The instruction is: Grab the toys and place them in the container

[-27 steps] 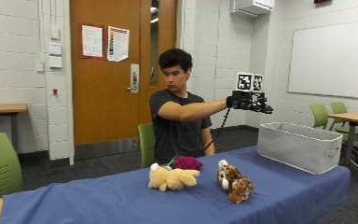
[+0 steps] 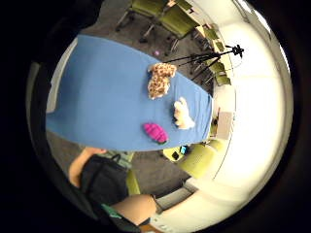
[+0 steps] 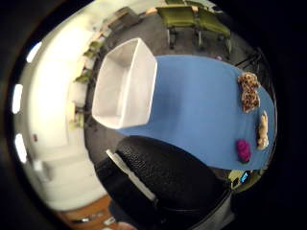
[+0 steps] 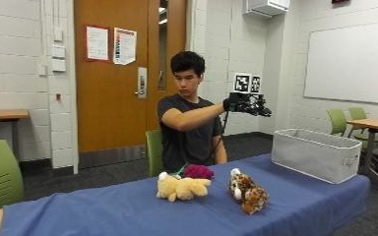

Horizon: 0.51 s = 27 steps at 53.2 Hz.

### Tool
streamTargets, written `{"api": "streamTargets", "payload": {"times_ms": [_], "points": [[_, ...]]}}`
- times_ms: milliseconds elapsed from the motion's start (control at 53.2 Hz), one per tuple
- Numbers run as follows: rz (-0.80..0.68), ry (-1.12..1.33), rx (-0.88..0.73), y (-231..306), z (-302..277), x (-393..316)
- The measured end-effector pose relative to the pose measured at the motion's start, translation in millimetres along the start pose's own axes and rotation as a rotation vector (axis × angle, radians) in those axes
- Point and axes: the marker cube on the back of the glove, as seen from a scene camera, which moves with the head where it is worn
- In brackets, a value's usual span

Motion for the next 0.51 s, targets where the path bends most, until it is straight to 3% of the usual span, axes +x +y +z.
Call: {"api": "streamTargets", "payload": {"times_ms": [244, 508], "points": [[0.102, -0.004, 0.011, 64, 30, 114], [0.147, -0.032, -0.033, 81, 131, 179]]}}
